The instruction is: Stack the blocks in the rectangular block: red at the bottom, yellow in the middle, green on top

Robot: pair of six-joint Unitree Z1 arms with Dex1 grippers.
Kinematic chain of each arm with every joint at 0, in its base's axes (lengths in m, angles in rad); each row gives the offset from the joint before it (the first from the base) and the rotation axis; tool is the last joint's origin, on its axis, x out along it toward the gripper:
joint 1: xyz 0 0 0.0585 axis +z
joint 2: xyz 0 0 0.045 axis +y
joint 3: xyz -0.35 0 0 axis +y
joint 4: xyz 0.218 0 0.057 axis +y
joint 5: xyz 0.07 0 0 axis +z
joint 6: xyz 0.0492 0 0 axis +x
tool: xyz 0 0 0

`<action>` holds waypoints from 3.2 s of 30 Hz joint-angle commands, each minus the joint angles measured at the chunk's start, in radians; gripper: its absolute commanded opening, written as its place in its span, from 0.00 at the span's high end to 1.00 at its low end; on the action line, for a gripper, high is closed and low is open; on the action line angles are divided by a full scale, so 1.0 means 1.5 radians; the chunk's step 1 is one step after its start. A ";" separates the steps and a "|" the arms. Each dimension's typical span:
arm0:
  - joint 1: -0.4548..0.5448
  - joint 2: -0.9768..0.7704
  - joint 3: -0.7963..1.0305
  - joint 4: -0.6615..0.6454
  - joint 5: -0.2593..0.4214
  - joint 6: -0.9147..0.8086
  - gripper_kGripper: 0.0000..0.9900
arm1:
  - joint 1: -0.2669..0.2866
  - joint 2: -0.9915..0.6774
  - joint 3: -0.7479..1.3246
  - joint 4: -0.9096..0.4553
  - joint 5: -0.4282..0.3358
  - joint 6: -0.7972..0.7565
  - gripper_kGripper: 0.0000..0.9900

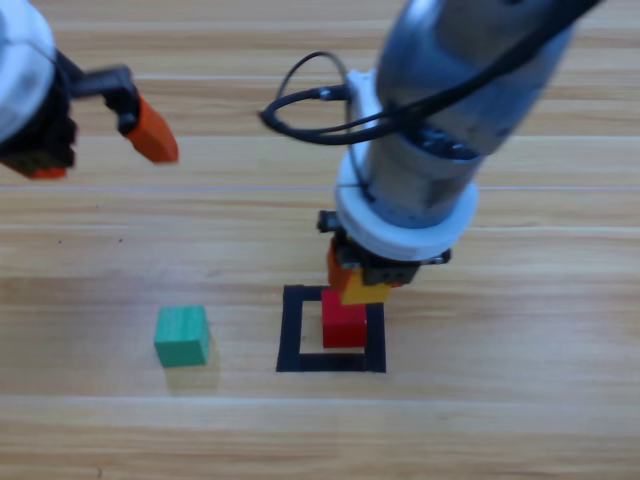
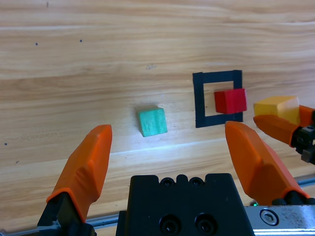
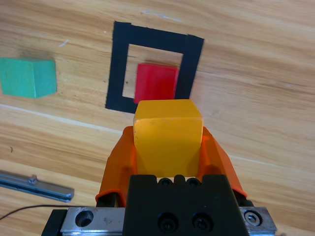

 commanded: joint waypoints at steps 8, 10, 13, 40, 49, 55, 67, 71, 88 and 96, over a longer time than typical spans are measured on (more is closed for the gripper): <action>0.039 0.063 0.001 -0.005 -0.026 -0.013 0.02 | 0.018 0.127 -0.097 0.061 -0.021 0.015 0.84; 0.041 0.065 0.003 -0.005 -0.026 -0.014 0.02 | 0.018 0.131 -0.102 0.061 -0.022 0.015 0.83; 0.042 0.066 0.005 -0.008 -0.026 -0.014 0.02 | 0.014 0.132 -0.107 0.061 -0.025 0.016 0.83; 0.042 0.123 0.042 -0.025 -0.036 -0.025 0.02 | -0.025 0.163 -0.124 0.061 -0.025 0.050 0.83; 0.041 0.130 0.044 -0.035 -0.040 -0.035 0.02 | -0.026 0.172 -0.126 0.060 -0.027 0.051 0.83; 0.041 0.134 0.048 -0.041 -0.040 -0.036 0.02 | -0.027 0.174 -0.125 0.061 -0.029 0.051 0.82; 0.041 0.147 0.048 -0.050 -0.042 -0.034 0.02 | -0.010 0.095 -0.112 0.062 -0.034 0.026 0.00; 0.042 0.152 0.060 -0.065 -0.046 -0.035 0.02 | 0.022 -0.009 -0.077 0.061 -0.053 0.002 0.00; 0.027 0.247 0.115 -0.131 -0.049 -0.060 0.02 | 0.000 -0.449 0.426 -0.220 -0.058 -0.133 0.00; 0.012 0.257 0.104 -0.132 -0.055 -0.058 0.02 | 0.000 -0.442 0.473 -0.250 -0.059 -0.137 0.00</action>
